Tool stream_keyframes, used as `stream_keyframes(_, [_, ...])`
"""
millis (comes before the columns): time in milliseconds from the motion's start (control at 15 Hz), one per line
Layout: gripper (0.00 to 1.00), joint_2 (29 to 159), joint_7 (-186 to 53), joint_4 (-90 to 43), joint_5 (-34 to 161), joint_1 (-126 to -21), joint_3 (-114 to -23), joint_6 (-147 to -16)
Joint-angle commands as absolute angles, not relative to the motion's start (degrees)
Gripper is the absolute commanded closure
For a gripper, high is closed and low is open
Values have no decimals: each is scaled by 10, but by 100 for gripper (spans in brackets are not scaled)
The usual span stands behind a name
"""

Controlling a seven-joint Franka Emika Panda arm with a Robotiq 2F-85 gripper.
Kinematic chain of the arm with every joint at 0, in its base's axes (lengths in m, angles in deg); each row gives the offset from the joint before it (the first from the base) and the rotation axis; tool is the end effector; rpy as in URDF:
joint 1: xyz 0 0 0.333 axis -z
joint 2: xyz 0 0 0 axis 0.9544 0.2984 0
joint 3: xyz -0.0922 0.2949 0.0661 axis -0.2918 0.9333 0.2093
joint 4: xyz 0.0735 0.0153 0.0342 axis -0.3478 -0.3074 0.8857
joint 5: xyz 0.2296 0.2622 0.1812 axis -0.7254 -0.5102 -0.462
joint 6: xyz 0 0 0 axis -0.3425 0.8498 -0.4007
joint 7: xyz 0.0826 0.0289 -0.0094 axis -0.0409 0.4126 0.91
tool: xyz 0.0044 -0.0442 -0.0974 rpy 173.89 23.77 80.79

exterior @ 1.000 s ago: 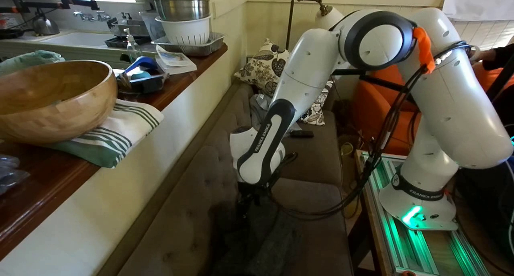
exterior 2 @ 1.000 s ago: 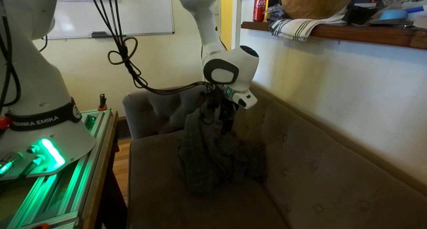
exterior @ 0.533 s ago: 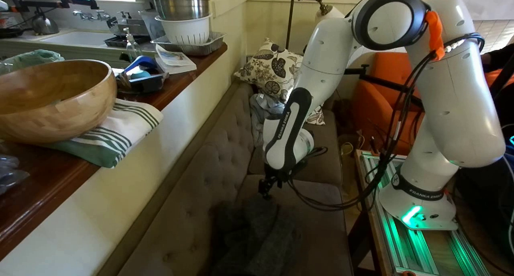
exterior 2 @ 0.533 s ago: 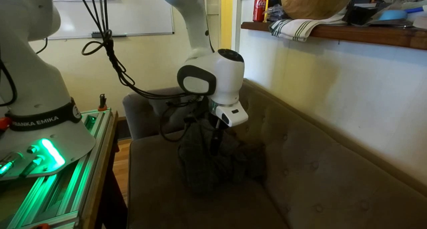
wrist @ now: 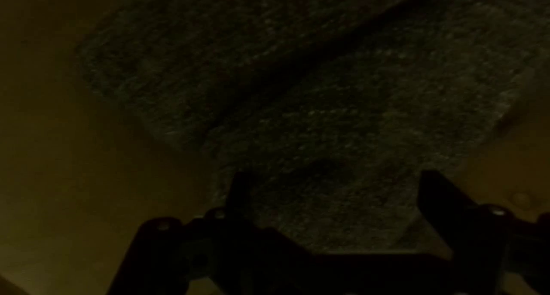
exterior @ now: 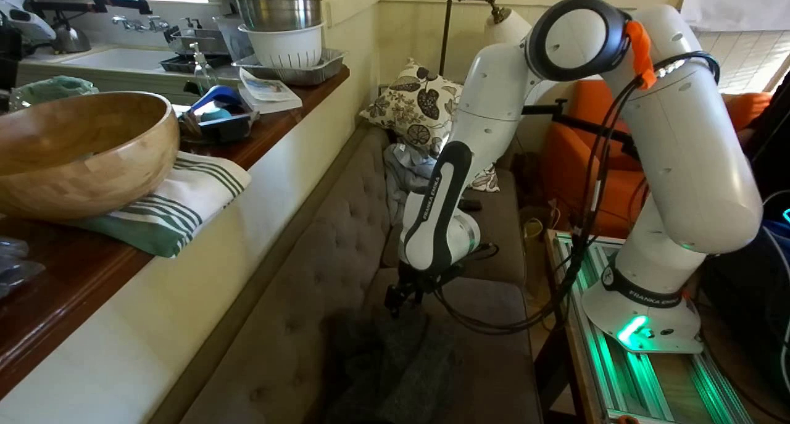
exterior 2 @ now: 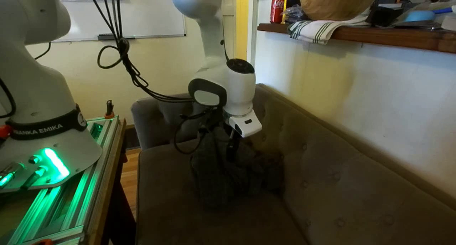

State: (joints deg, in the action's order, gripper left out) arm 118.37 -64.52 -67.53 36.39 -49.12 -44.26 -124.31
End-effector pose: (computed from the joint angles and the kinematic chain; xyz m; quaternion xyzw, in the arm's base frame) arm 0.4632 -0.0284 0.0493 -0.9472 0.2947 -0.0017 0.1266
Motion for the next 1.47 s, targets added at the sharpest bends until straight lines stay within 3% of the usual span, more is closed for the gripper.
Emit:
stream_keyframes(0, [0,1278,-649,-613,370,-454,-394,-1237])
stream_keyframes(400, [0,1378,-645,-508,382,-468,-414,-1151])
stream_keyframes(467, [25,1386,-642,-489,382,-474,-419,-1130])
stream_keyframes(533, [26,1392,-633,-475,378,-473,-418,-1116])
stream_keyframes(933, [69,1372,-572,-476,354,-425,-385,-1121])
stream_keyframes(1200, [98,1372,-482,-509,341,-302,-282,-1170])
stream_keyframes(1400, [98,1390,-428,-544,371,-191,-182,-1204])
